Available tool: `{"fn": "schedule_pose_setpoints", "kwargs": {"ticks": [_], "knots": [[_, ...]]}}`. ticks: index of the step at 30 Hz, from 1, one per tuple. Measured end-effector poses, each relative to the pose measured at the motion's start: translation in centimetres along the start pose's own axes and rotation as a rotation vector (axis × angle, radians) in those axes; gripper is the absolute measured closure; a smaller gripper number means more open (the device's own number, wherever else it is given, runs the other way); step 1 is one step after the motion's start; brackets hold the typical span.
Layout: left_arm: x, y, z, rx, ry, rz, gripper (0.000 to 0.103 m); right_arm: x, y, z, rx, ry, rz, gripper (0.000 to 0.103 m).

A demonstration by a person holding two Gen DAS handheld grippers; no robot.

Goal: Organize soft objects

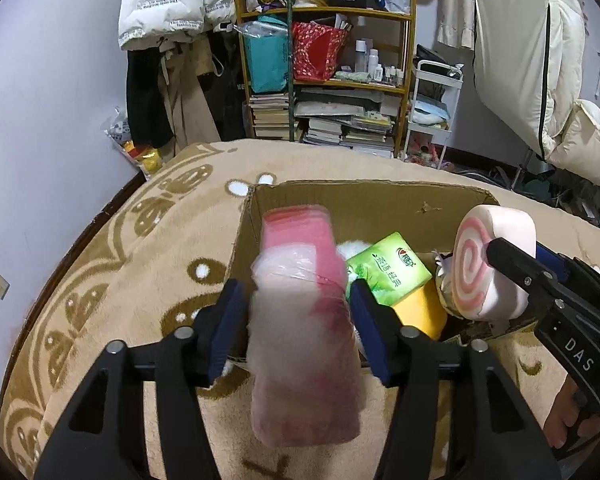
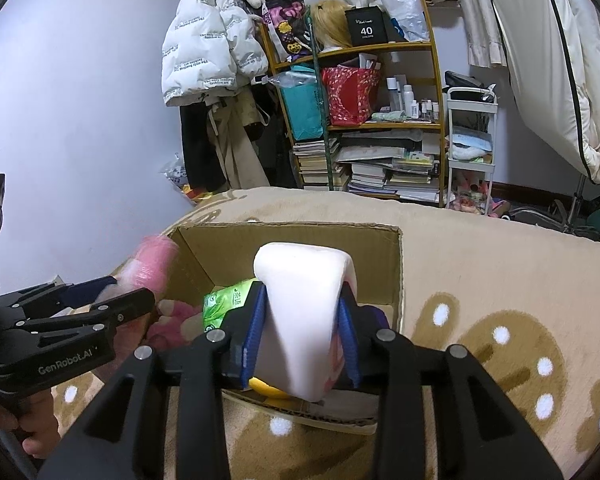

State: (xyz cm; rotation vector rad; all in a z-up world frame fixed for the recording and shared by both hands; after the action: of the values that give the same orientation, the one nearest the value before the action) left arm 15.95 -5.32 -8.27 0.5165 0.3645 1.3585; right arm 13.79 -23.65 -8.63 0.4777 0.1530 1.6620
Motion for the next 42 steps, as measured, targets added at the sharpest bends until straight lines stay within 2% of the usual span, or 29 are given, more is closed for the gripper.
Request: {"fn": "schedule_pose_setpoints", "kwargs": {"ticks": [10,14,21,22,26,28,33,42], "knots": [[0.0,0.2,-0.4,0.044,-0.019,0.021,0.047,0.3,0.1,-0.3,-0.007,-0.004,-0.001,0.061],[0.3,1.4,-0.3,0.024,-0.020,0.049,0.036,0.5,0.6,-0.2,-0.014,-0.010,0.013,0.059],[1.4,4.2,-0.2,0.000,0.005,0.101,0.022,1.4,2.9,1.1,-0.068,0.008,0.025,0.036],[1.5,4.5,-0.2,-0.002,0.009,0.104,0.020,1.5,3.3,1.1,-0.072,0.007,0.025,0.030],[2.0,6.6,-0.2,-0.017,0.023,0.125,0.013,1.5,4.6,1.5,-0.073,-0.004,0.027,0.019],[2.2,7.6,-0.2,-0.031,0.025,0.131,0.010,1.7,5.6,1.7,-0.084,-0.007,0.031,0.007],[2.3,10.6,0.2,-0.089,0.013,0.144,0.004,2.0,8.0,2.6,-0.106,0.001,0.021,0.000],[1.8,15.3,0.3,-0.167,-0.014,0.159,0.002,2.8,12.2,3.0,-0.132,0.037,0.009,0.000]]}}
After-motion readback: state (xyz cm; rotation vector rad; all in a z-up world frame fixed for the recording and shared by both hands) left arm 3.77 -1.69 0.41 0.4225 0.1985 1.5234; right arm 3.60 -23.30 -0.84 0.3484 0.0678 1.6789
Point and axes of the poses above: each gripper's, at about its wrist camera, not at the fingertips, and y roughly against the way its jaws point, x to its left, z to its top, the point moved 1 cm from there along -y, roughly the way its jaws point, and after that the axes turned 12 degrees about -x, right-handed, at the moved point
